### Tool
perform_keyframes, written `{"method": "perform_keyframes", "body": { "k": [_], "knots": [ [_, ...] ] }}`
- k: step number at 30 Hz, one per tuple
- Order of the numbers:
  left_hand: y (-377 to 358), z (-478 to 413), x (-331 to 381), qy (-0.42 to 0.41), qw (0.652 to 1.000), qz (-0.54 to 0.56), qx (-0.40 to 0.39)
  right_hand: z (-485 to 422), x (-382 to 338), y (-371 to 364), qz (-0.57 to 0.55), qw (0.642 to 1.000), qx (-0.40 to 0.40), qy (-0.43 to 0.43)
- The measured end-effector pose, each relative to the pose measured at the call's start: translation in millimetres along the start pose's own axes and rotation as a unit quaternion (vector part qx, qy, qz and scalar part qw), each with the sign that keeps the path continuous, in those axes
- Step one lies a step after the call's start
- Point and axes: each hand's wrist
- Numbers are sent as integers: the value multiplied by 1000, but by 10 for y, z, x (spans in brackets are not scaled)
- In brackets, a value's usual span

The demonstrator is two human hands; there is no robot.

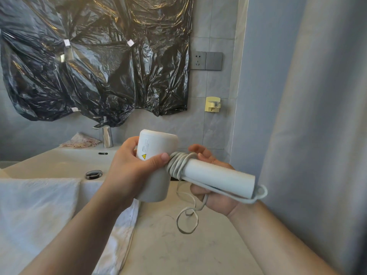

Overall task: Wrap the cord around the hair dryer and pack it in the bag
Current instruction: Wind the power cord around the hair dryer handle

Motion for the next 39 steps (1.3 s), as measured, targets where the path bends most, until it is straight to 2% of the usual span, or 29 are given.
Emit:
{"method": "perform_keyframes", "body": {
  "k": [3, 6, 11, 15, 16, 19, 20, 24, 31, 39],
  "knots": [
    [-59, 8, -10, 18, 999, 25, 20, -43, 115, 39, -51, 997, -49, 32],
    [-99, 30, -17, 25, 998, 31, 49, -72, 185, 9, -21, 997, 25, 70],
    [-224, 51, -57, 49, 989, 73, 117, -90, 372, -55, 145, 975, 115, 123],
    [-298, 55, -19, 53, 981, 68, 174, -71, 459, -82, 329, 918, 173, 137],
    [-313, 58, -10, 46, 980, 54, 185, -70, 477, -79, 386, 892, 189, 141],
    [-360, 118, 11, 5, 976, -19, 217, -53, 527, -74, 559, 785, 209, 167],
    [-371, 142, 25, -9, 974, -41, 221, -45, 523, -94, 581, 767, 212, 169],
    [-368, 145, 86, -44, 968, -78, 234, 0, 389, -216, 606, 737, 230, 193],
    [-399, 117, 107, -72, 960, -107, 248, -16, 286, -230, 614, 716, 260, 205],
    [-432, 135, 92, -76, 954, -147, 248, -21, 278, -305, 686, 644, 291, 174]
  ]
}}
Point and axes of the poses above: each hand's wrist, its own z-axis away from the middle knuckle, its own y-axis out of the back of the hand, x = y × z, and after that the axes turned 10 degrees about -z, right-handed
